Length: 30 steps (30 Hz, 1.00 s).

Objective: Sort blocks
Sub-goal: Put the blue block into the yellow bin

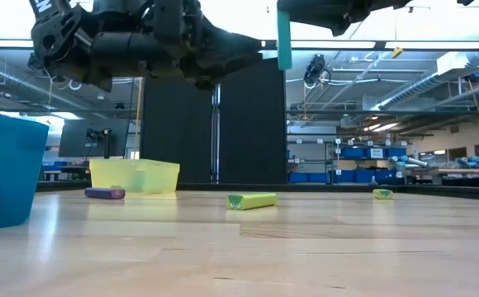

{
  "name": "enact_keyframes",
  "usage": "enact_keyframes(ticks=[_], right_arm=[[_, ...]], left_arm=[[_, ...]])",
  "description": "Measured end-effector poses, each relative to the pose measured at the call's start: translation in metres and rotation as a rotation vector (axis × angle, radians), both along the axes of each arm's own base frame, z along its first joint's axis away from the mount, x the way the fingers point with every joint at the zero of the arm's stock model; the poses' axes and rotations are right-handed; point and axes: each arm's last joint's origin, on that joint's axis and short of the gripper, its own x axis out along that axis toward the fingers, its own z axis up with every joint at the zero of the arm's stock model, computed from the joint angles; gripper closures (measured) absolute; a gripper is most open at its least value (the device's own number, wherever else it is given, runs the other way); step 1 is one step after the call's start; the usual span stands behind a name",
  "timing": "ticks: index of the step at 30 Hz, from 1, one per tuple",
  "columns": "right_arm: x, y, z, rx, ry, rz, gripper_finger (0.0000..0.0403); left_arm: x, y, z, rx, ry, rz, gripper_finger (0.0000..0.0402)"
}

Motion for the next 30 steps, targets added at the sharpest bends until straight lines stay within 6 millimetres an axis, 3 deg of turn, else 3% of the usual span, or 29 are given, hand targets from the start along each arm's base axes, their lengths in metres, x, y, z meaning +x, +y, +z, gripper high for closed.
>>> enact_keyframes(ticks=[6, 20, 24, 30], right_arm=[[0.0, 0.0, 0.001, -0.006, -0.009, 0.005, 0.0293], [0.001, 0.0, 0.003, -0.025, -0.027, 0.012, 0.0293], [0.001, 0.0, 0.004, -0.031, -0.028, 0.009, 0.0293], [0.001, -0.002, 0.004, -0.023, -0.034, -0.009, 0.0293]], left_arm=[[0.01, -0.001, 0.012, 0.008, -0.028, -0.004, 0.0204], [0.037, -0.006, 0.015, 0.003, 0.013, -0.032, 0.0203], [0.038, -0.006, 0.016, -0.004, 0.007, 0.01, 0.0219], [0.038, -0.005, 0.016, 0.05, 0.006, 0.044, 0.0282]])
